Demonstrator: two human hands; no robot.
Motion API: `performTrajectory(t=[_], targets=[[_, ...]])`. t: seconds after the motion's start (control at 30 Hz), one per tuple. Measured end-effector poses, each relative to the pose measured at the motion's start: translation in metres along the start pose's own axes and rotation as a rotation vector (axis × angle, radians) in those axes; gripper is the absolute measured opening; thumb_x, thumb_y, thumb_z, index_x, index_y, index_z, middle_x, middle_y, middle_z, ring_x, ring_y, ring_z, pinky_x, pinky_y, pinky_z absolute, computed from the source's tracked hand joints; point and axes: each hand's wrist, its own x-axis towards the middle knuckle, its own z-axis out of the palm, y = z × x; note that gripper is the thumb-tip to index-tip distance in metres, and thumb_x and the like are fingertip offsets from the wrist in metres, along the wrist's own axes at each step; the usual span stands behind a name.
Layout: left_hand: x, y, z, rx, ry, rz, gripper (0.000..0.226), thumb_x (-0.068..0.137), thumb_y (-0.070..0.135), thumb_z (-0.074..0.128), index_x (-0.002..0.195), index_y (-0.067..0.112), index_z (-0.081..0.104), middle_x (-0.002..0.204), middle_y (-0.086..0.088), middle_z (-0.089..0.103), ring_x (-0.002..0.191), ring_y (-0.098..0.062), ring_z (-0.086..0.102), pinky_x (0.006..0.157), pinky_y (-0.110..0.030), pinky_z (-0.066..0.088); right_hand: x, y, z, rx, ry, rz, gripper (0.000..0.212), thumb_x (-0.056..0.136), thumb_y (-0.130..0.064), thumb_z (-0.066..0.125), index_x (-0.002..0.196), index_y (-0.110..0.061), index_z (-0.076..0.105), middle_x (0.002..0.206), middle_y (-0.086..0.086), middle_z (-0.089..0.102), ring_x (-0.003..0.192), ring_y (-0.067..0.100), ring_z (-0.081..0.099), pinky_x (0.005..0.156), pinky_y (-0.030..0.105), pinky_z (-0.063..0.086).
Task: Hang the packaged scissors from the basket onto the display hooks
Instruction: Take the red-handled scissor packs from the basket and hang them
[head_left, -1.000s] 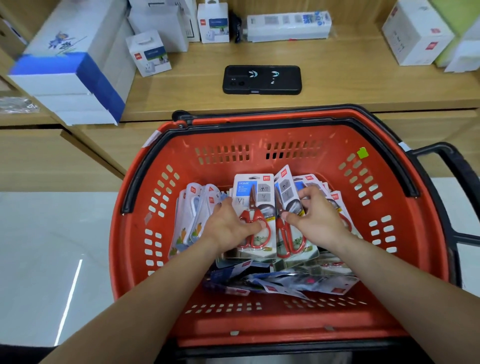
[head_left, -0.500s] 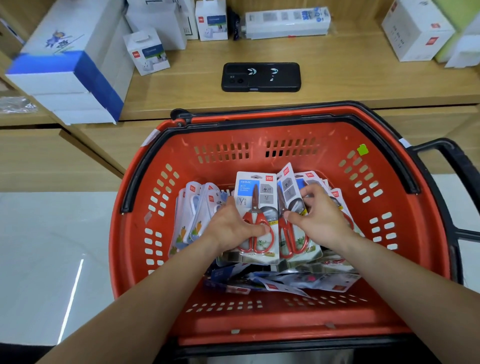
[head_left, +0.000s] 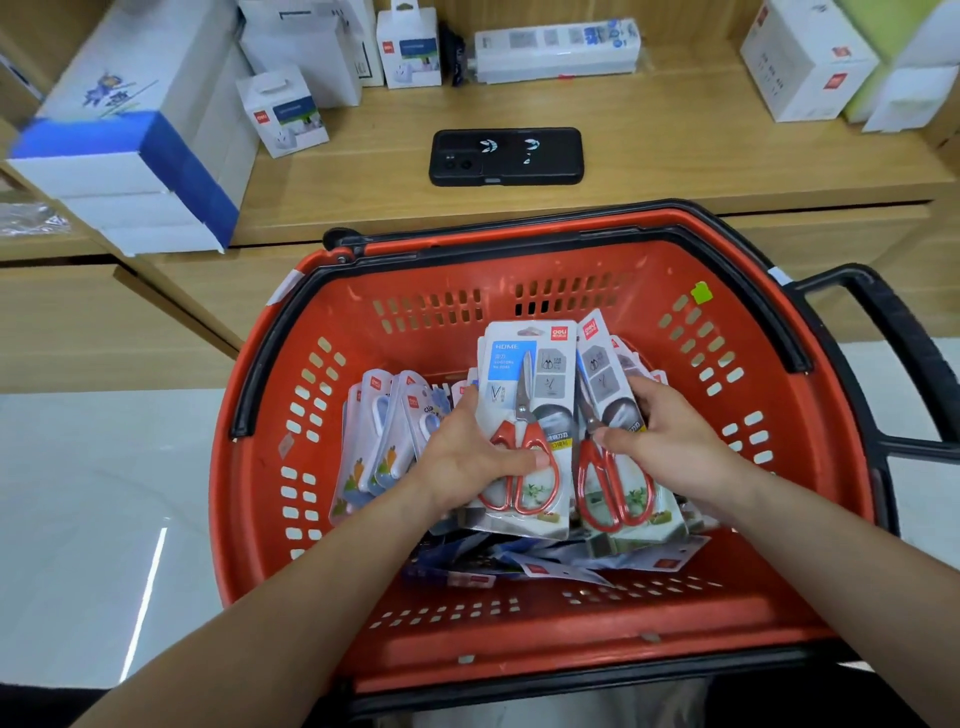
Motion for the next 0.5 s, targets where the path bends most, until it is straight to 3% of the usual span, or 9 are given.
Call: performTrajectory(t=[0.13, 0.2, 0.3, 0.4, 0.5], targets=[[-0.014, 0.012, -0.001, -0.097, 0.043, 0.088, 0.092, 0.075, 0.005, 0.091, 0.145, 0.035, 0.039, 0.121, 0.002, 0.073, 0.1, -0.017, 0.076, 0.072, -0.035, 0.064, -0.009, -0.004, -0.001, 0.109, 0.01, -0.035, 0.04, 0.094, -0.001, 0.07, 0.124, -0.026, 0.068, 0.112, -0.009, 0.077, 0.106, 0.011, 0.073, 0.101, 0.039, 0.055], [-0.021, 0.017, -0.003, -0.108, 0.047, 0.095, 0.096, 0.075, 0.003, 0.091, 0.148, 0.034, 0.037, 0.124, 0.002, 0.072, 0.106, -0.02, 0.075, 0.079, -0.041, 0.064, -0.014, -0.007, -0.003, 0.191, 0.03, -0.053, 0.034, 0.094, -0.002, 0.07, 0.121, -0.021, 0.071, 0.111, -0.008, 0.078, 0.104, 0.012, 0.074, 0.095, 0.033, 0.057], [-0.032, 0.03, -0.012, -0.129, 0.093, 0.117, 0.095, 0.075, 0.005, 0.092, 0.149, 0.034, 0.039, 0.124, 0.0, 0.072, 0.106, -0.019, 0.075, 0.085, -0.042, 0.064, -0.024, -0.012, -0.004, 0.329, 0.065, -0.059, 0.021, 0.09, 0.002, 0.072, 0.104, -0.013, 0.075, 0.096, -0.004, 0.081, 0.087, 0.008, 0.077, 0.075, 0.02, 0.06], [-0.05, 0.045, -0.021, -0.1, 0.157, 0.141, 0.099, 0.071, 0.009, 0.094, 0.149, 0.035, 0.039, 0.119, 0.006, 0.074, 0.101, -0.01, 0.075, 0.083, -0.03, 0.063, -0.033, -0.016, -0.002, 0.391, 0.005, -0.066, 0.03, 0.082, 0.007, 0.077, 0.108, -0.007, 0.075, 0.101, 0.007, 0.08, 0.092, 0.02, 0.077, 0.084, 0.033, 0.063], [-0.071, 0.058, -0.029, -0.069, 0.191, 0.171, 0.106, 0.065, 0.019, 0.097, 0.149, 0.041, 0.038, 0.123, 0.007, 0.072, 0.109, -0.016, 0.073, 0.095, -0.045, 0.06, -0.043, -0.025, -0.001, 0.403, -0.04, -0.112, 0.041, 0.081, 0.012, 0.075, 0.117, -0.008, 0.072, 0.108, 0.01, 0.078, 0.101, 0.025, 0.075, 0.088, 0.034, 0.06]])
